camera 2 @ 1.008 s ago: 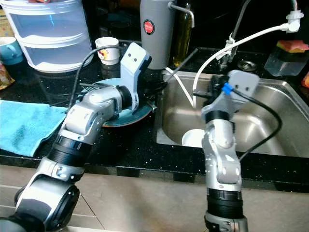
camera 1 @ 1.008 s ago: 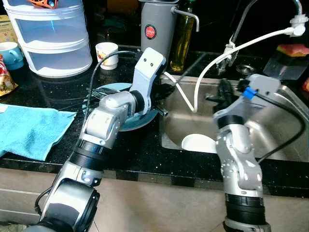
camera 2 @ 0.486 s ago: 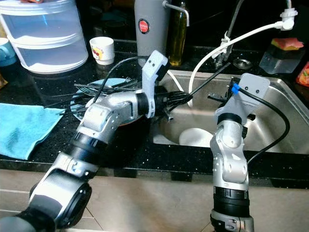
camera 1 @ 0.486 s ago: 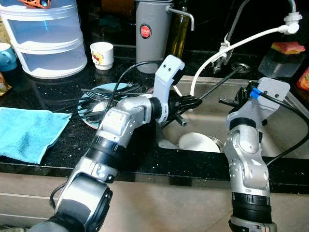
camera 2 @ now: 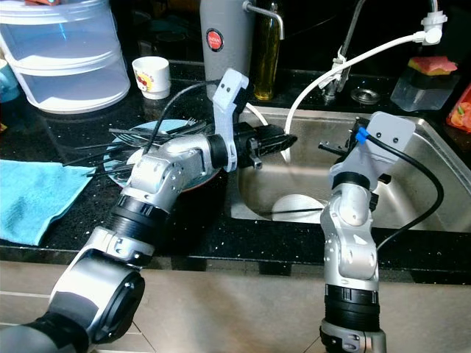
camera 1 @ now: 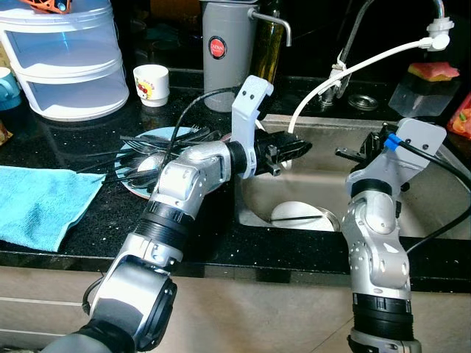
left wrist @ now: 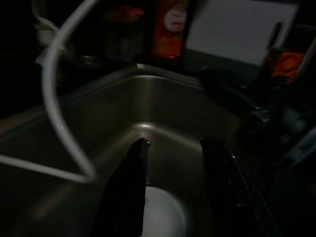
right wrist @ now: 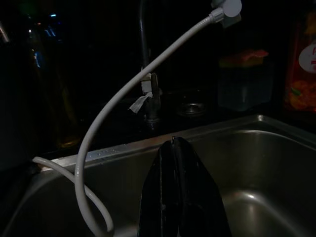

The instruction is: Kitchen organization

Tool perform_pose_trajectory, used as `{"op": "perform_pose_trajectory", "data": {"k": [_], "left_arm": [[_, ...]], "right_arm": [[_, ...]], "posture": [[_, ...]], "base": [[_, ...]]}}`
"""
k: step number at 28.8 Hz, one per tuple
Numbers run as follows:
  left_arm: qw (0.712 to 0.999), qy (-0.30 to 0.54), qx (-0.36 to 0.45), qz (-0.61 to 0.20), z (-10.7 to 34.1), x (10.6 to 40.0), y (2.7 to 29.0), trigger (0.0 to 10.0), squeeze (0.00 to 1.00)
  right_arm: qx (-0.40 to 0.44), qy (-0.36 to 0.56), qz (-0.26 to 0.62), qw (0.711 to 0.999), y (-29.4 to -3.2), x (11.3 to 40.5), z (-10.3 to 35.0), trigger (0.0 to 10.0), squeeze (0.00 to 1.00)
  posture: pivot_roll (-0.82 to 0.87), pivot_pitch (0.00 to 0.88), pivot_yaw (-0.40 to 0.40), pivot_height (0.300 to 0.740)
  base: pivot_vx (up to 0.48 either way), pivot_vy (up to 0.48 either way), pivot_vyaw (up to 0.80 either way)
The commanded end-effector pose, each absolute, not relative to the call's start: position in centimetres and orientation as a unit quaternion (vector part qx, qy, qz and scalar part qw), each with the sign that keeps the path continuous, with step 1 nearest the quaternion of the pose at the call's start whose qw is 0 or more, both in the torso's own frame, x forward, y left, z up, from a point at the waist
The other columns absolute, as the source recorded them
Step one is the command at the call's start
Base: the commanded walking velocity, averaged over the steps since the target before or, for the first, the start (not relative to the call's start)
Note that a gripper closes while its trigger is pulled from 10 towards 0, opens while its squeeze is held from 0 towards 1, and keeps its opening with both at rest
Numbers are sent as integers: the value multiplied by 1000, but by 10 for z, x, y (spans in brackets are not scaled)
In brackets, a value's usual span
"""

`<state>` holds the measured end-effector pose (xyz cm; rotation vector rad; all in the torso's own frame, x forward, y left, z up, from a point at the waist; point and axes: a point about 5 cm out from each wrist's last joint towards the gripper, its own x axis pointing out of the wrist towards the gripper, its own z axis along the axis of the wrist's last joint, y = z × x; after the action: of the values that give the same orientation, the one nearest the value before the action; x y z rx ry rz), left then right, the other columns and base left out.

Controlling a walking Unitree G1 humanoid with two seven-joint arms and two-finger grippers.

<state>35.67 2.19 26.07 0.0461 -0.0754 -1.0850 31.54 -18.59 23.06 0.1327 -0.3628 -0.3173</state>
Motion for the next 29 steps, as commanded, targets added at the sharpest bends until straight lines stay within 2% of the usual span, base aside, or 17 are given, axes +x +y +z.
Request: {"op": "perform_pose_trajectory", "data": {"k": [1,2,8,12,22,29], "left_arm": [[860,-31,78,-503,247,357,27,10000,0],[864,-36,109,-491,239,358,32,10000,0],[880,-101,76,-458,259,357,39,10000,0],[893,-125,85,-423,265,359,45,10000,0],[913,-127,83,-377,256,356,62,10000,0],[917,-135,86,-365,256,358,59,10000,0]], "right_arm": [[70,-195,-146,967,-183,314,238,10000,0],[70,-197,-135,968,-177,315,239,10000,0],[69,-201,-119,970,-170,315,241,10000,0],[70,-200,-108,971,-167,315,242,10000,0],[73,-198,-86,974,-159,315,242,10000,0],[73,-196,-80,975,-157,315,241,10000,0]], "posture": [[212,0,-47,740],[218,0,-46,740],[232,0,-53,740],[232,0,-62,740],[233,0,-63,740],[229,0,-62,740]], "base": [[0,0,0],[0,0,0],[0,0,0],[0,0,0],[0,0,0],[0,0,0]]}}
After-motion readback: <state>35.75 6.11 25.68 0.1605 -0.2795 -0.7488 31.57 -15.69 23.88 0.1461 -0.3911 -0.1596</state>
